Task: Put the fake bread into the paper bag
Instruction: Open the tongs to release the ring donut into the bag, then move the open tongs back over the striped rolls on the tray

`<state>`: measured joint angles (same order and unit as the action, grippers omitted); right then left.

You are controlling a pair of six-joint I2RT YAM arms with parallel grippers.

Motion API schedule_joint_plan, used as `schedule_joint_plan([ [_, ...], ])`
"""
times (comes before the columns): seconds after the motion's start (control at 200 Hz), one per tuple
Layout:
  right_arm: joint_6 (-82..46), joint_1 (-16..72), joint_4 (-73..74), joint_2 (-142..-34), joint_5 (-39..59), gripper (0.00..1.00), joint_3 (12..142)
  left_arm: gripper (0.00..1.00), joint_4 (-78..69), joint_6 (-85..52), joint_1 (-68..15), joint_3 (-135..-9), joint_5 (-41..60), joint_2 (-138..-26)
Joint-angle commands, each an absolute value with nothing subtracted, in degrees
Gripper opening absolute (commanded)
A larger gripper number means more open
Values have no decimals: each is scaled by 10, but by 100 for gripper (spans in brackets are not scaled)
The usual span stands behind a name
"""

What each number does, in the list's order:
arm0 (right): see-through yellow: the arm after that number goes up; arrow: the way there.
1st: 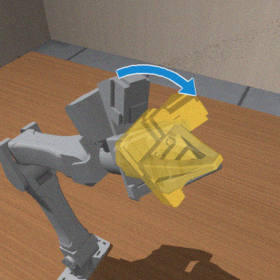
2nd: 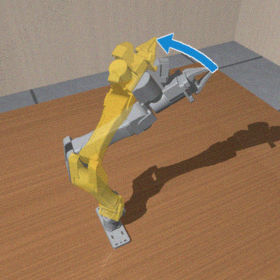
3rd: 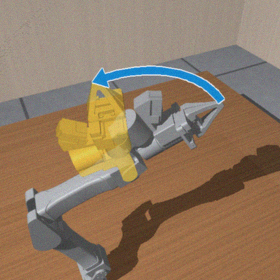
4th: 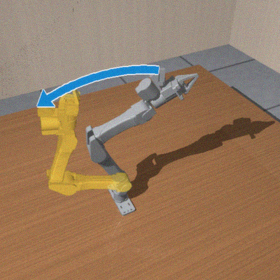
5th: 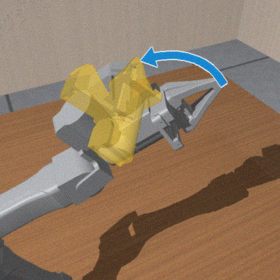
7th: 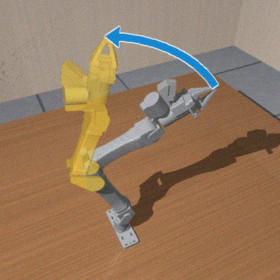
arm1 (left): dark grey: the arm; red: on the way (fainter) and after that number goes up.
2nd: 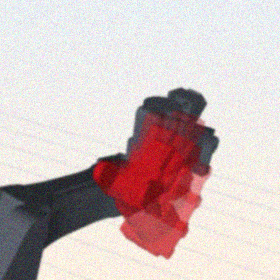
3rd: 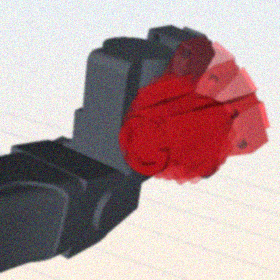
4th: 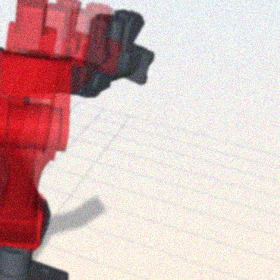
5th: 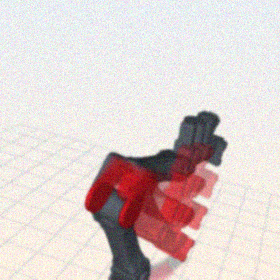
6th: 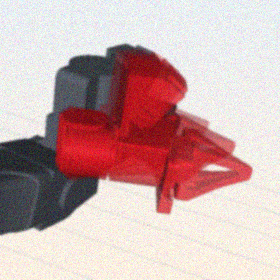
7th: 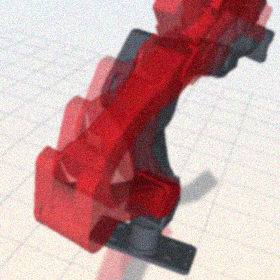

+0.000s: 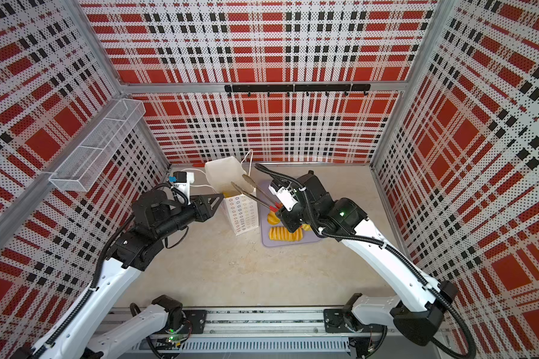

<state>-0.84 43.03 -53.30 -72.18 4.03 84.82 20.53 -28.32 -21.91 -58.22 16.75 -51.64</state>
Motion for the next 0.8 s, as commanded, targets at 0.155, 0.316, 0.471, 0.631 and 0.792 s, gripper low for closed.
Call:
schedule_joint_plan([
  [0.155,-14,434,-489,-682,53,29,853,49,200,-281,-215,-592,172,-500],
  [0.316,-30,434,-472,-661,54,28,848,49,204,-278,-214,-591,171,-495],
  [0.471,-55,434,-449,-622,33,28,831,49,206,-274,-214,-589,173,-491],
  [0.631,-86,432,-431,-575,-6,28,805,49,204,-263,-222,-589,205,-491],
  [0.792,-121,424,-440,-542,-64,29,778,49,204,-249,-278,-591,168,-496],
])
